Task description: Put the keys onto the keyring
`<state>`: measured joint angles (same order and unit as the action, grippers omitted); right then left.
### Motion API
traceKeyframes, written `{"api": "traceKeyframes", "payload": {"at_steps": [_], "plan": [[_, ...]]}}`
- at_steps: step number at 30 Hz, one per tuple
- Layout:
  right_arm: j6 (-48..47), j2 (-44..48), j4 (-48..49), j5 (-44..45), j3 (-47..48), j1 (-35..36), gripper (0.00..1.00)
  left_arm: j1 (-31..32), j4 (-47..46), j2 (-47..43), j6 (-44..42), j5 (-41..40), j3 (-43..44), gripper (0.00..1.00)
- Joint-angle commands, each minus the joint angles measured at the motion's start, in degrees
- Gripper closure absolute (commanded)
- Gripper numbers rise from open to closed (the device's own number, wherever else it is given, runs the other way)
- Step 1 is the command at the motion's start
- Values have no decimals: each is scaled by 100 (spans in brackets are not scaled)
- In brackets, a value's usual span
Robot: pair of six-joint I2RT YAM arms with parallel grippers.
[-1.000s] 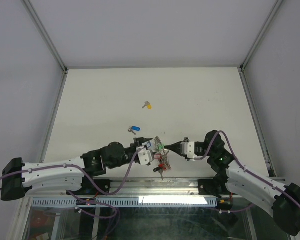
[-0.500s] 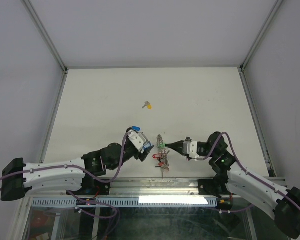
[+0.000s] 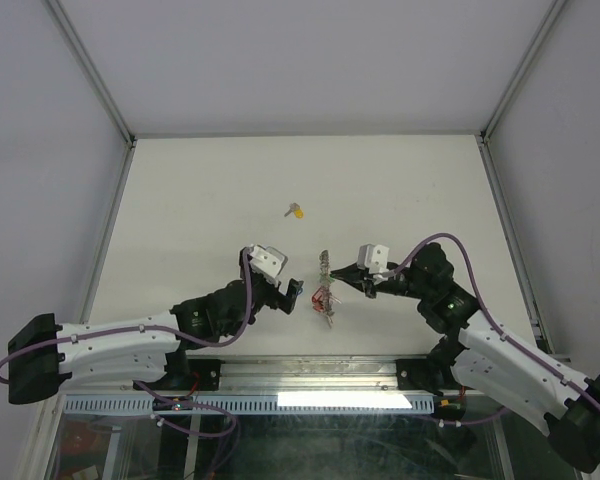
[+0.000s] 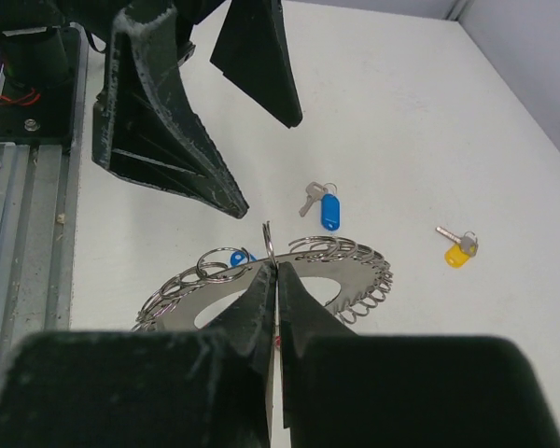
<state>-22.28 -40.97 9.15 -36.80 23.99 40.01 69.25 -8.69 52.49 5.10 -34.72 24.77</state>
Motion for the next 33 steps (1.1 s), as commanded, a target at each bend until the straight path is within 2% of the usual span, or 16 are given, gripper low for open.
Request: {"api": "traceKeyframes", "payload": {"at_steps": [1,4,10,19,29,31,33], "plan": [[271,-32,-200,129,438,24,100,-259,261,127,616,-52,314,7],[265,64,-26,251,299,25,100,-414,339,164,753,199,303,9],[145,97,-245,398,301,25,100,-758,571,216,1192,759,274,20],[139,97,-587,634,347,25,100,-1621,1359,1517,1943,1708,975,30],[244,19,-621,809,368,26,100,-2534,1782,1928,1946,1692,1683,41],[242,12,-622,802,362,25,100,-2809,1941,2018,1936,1642,1701,46],[244,-40,-604,696,370,24,100,-3184,1976,2160,1907,1883,1676,47]]}}
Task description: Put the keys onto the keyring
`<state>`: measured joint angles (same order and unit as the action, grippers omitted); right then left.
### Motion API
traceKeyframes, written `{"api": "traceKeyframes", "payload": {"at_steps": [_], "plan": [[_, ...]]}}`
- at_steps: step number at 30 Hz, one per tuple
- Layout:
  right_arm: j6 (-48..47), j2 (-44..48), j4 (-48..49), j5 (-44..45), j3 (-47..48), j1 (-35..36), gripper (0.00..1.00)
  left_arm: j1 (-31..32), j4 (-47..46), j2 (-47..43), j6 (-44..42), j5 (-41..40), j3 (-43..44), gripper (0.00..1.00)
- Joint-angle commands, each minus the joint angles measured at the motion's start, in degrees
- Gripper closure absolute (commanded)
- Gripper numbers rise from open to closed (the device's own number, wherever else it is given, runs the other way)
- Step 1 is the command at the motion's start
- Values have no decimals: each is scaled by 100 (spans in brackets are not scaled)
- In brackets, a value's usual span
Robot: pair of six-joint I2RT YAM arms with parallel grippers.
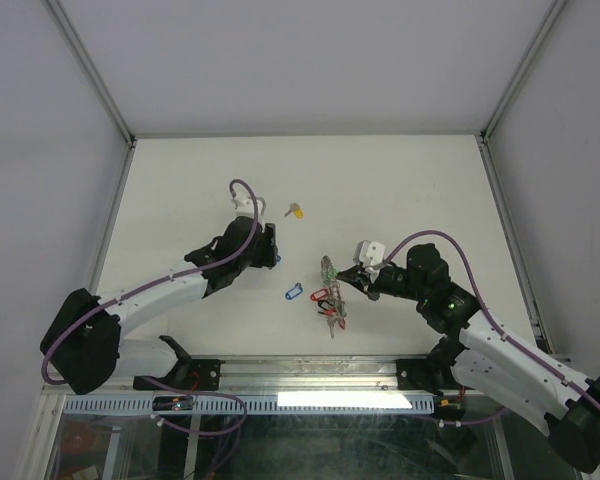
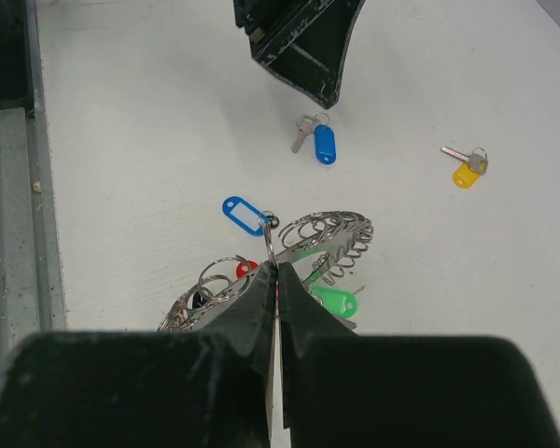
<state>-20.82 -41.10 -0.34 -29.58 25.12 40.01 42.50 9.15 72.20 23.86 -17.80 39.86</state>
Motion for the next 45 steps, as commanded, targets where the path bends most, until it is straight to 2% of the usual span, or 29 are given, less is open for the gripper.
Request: {"api": "traceKeyframes", "payload": {"at_steps": [1,9,15,19,28,45], "plan": [[96,-56,335,-53,265,29,100,-689,183,272,13,342,164,47],[192,-124,515,-257,200,30,100,-1364,-295,662,-331,1210,111,46],[200,-161,573,-286,188,29,100,-1538,-480,1129,-544,1639,180,54],[209,-196,625,-309,170,25,100,-1543,-617,1368,-625,1867,235,54],[210,-245,674,-335,169,27,100,-1552,-727,1599,-725,1994,239,55],[216,-248,790,-385,46,25,100,-1552,-799,1678,-747,1955,217,74]]}}
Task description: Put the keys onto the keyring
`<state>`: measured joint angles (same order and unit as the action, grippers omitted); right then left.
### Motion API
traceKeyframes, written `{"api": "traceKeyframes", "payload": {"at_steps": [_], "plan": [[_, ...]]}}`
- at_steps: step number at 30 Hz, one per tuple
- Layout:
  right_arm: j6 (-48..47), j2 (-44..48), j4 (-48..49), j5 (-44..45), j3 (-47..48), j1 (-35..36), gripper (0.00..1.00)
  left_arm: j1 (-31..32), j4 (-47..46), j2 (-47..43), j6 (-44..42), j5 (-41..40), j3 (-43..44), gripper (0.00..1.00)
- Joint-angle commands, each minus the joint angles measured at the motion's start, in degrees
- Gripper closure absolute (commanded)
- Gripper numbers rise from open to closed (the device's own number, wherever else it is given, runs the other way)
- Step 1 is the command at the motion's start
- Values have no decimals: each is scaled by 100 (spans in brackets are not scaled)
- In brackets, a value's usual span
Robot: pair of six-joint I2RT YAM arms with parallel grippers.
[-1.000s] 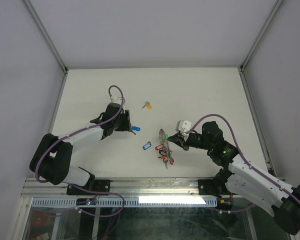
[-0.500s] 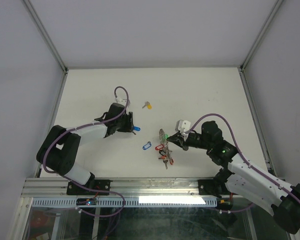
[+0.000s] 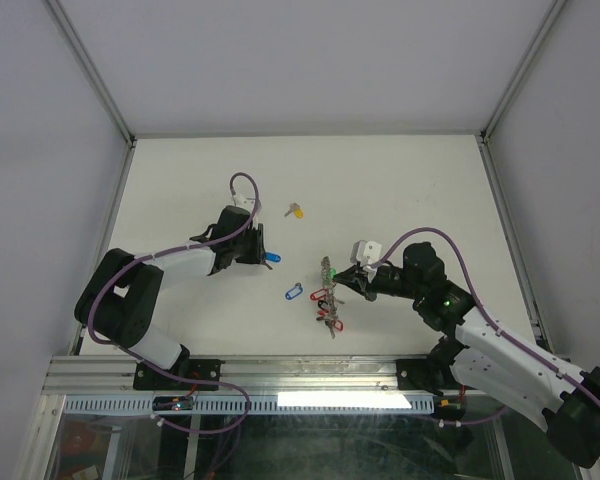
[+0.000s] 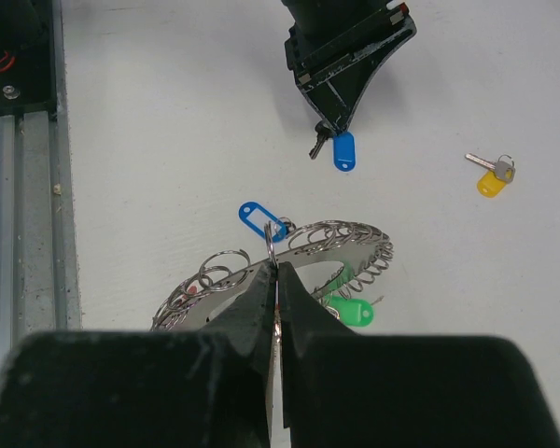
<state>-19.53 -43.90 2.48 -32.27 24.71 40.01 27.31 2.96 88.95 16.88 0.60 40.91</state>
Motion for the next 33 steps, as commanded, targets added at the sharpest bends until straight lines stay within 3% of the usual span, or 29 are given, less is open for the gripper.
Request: {"api": "traceKeyframes", "payload": {"at_steps": [1,17,26,33], "plan": [[97,26,508,-123,90,24,100,-33,-187,-22,-58,121,102,75],[156,-58,586,-233,38,26,100,-33,-373,-327,-163,-48,-16,100],[-28,67,379,-65,71,26,100,-8,-730,-692,-370,698,-186,100],[-431,161,-74,-24,244,24,100,1087,-778,-1065,-607,-217,-41,100]]}}
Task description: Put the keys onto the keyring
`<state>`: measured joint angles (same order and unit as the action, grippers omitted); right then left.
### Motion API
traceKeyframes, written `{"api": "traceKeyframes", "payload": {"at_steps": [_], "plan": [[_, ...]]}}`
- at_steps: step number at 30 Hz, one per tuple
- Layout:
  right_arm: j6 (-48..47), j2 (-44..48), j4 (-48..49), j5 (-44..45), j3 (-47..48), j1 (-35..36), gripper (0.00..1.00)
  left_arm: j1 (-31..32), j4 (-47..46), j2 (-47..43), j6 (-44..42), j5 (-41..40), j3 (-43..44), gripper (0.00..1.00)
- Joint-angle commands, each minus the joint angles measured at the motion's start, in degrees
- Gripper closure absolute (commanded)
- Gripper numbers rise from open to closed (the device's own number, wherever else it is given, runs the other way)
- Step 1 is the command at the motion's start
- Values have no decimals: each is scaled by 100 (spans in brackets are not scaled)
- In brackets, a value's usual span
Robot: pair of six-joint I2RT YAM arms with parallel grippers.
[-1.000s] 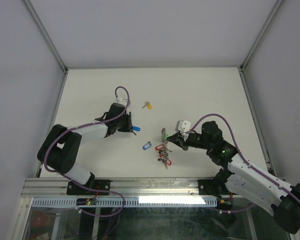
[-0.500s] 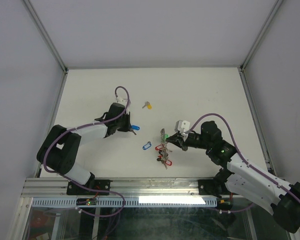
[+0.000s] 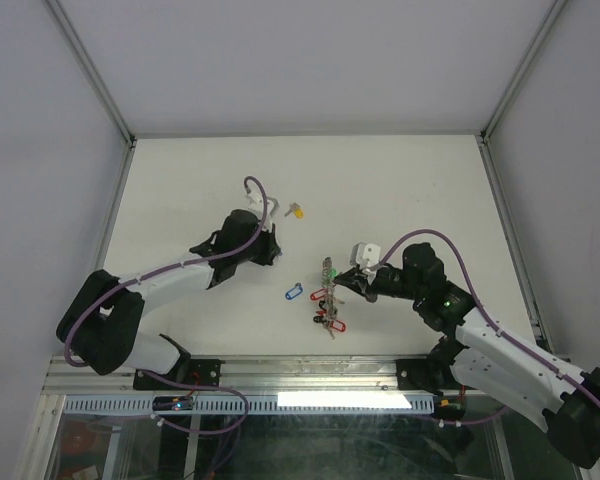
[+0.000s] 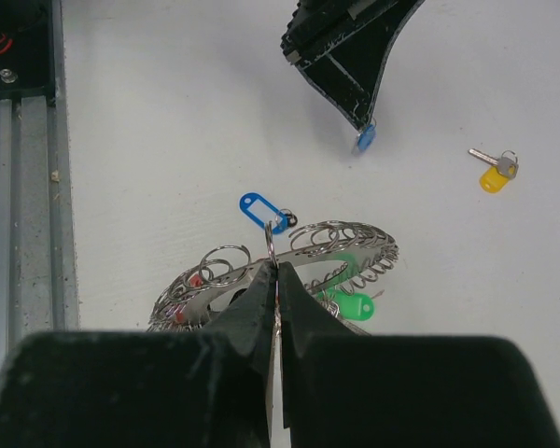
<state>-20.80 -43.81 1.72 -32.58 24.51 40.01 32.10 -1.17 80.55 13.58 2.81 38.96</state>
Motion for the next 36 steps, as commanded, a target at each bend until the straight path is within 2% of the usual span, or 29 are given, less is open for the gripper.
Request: {"api": "traceKeyframes", "payload": {"at_steps": [1,7,14,24,36], "plan": [[-378,166,-97,-27,300,26,100,785,-364,-246,-304,-551,186,100],[-722,240,-470,-114,415,24,100,1324,-1285,-750,-956,-413,-332,100],[-1101,102,-689,-340,521,27,100,1431,-2918,-1646,-2066,738,-1376,100],[-1051,-397,-135,-1135,575,61,100,1491,-3402,-2113,-3241,2157,-1808,100],[-1654,-380,175,-814,428,293,100,2058,-3496,-2694,-4495,2476,-2199,100]]}}
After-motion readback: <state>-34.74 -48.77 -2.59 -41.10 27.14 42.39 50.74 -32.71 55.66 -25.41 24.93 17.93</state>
